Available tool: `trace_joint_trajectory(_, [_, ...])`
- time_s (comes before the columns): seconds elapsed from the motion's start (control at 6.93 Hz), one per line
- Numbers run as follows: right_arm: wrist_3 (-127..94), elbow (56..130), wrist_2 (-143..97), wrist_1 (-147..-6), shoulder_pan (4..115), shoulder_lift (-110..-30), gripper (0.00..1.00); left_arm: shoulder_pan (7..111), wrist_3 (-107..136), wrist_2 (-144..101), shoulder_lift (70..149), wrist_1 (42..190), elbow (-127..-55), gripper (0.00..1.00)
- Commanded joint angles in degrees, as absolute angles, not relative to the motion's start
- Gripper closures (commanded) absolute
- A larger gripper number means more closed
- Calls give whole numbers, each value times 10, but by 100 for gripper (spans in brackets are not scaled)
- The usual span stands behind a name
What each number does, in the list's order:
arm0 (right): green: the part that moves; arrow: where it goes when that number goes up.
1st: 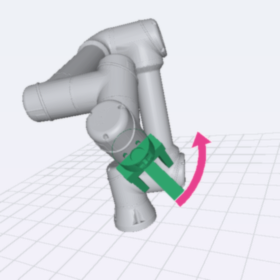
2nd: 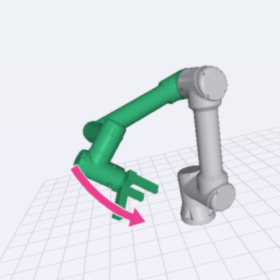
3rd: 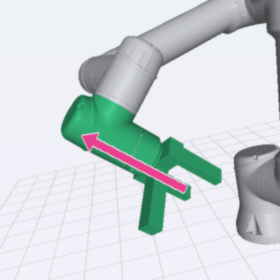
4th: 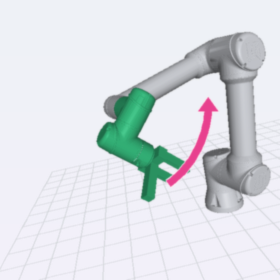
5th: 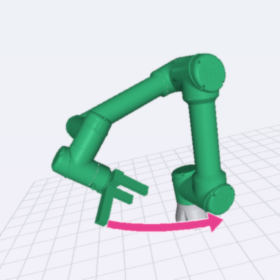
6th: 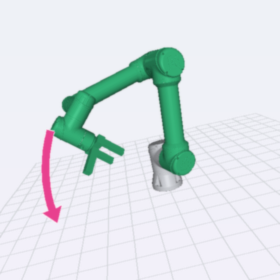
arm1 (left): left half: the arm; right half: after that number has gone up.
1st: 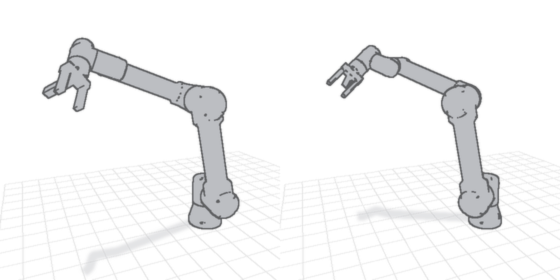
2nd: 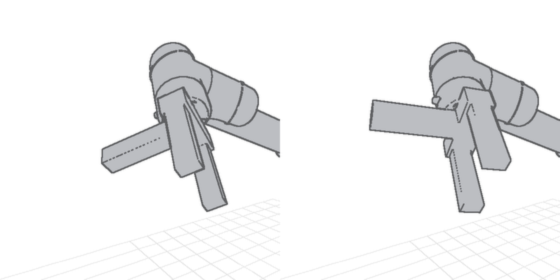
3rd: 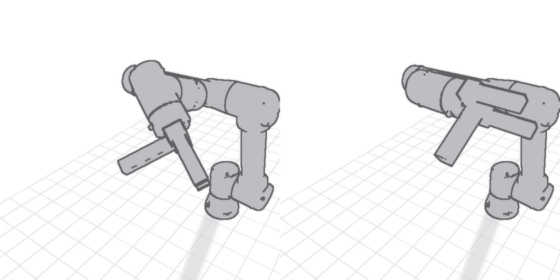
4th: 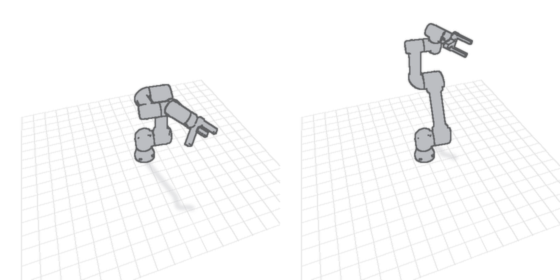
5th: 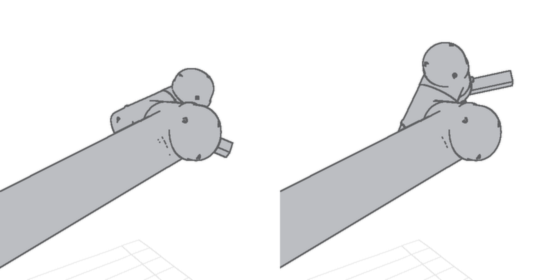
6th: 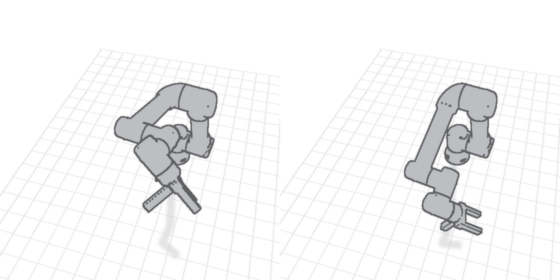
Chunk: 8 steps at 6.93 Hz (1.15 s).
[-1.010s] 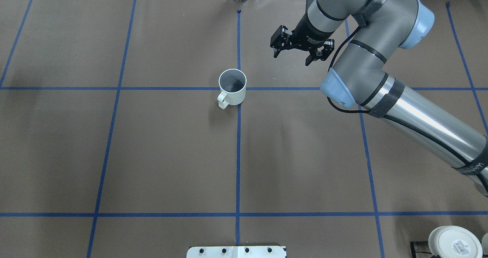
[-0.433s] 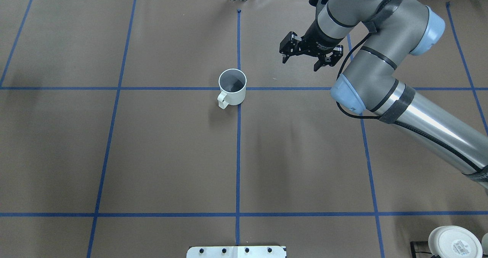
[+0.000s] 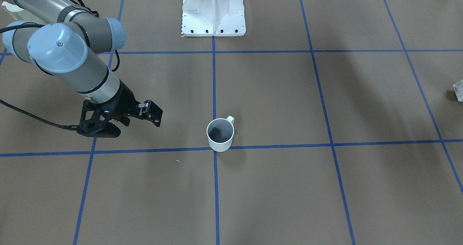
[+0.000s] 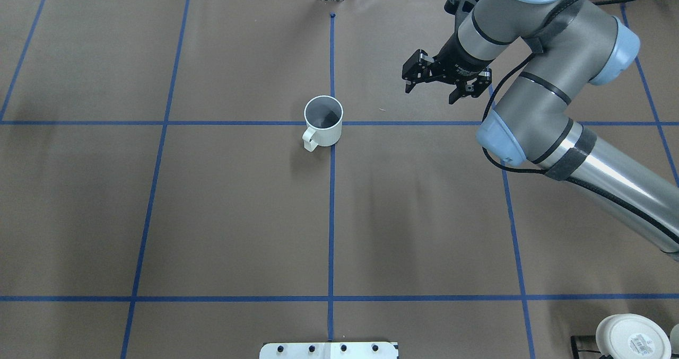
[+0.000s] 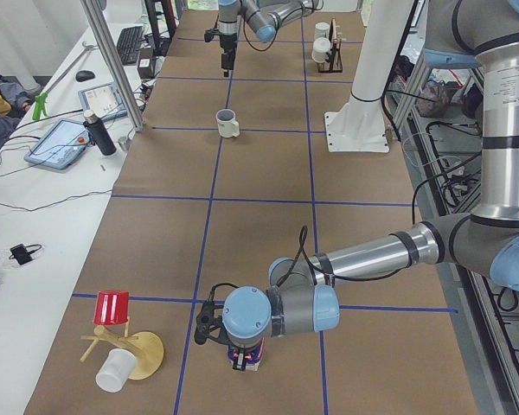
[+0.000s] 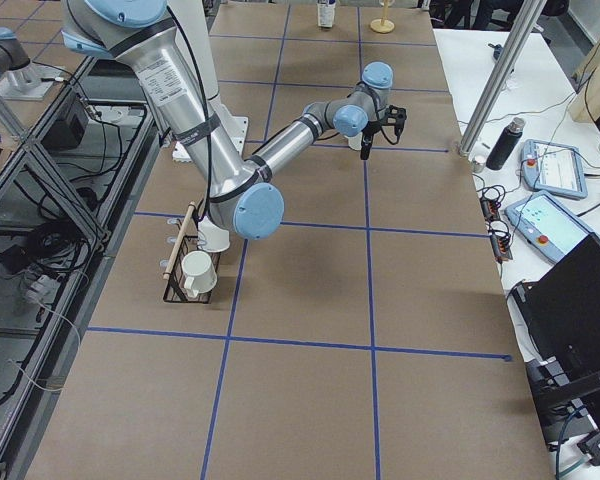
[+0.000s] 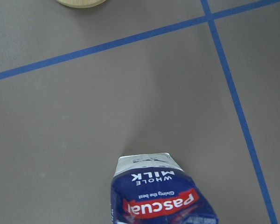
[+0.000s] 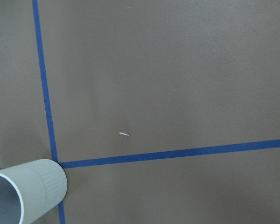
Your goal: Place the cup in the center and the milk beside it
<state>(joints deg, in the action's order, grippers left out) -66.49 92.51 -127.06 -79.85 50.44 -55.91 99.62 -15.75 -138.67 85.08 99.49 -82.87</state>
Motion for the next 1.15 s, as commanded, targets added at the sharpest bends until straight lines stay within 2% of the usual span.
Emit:
trace_joint_trajectory(0.0, [-664,982,-1279,-804,525,-610,0,962,-55,-1389,906,935,-898,100])
trace_joint_trajectory(0.14, [-664,1026,-1296,-805,552,-653,0,931,15,-1388,961,874,-943,100])
trace_joint_trajectory(0.43, [-579,1117,-1303,-805,583,-791,0,843,159,-1384,1081,758,-1015,100])
trace_joint_trajectory(0.72, [-446,1145,-1309,-805,643,-894,0,730,293,-1375,1194,744,-1006,100])
trace_joint_trajectory(1.01, [-357,1139,-1329,-806,685,-932,0,631,429,-1334,1293,748,-971,100])
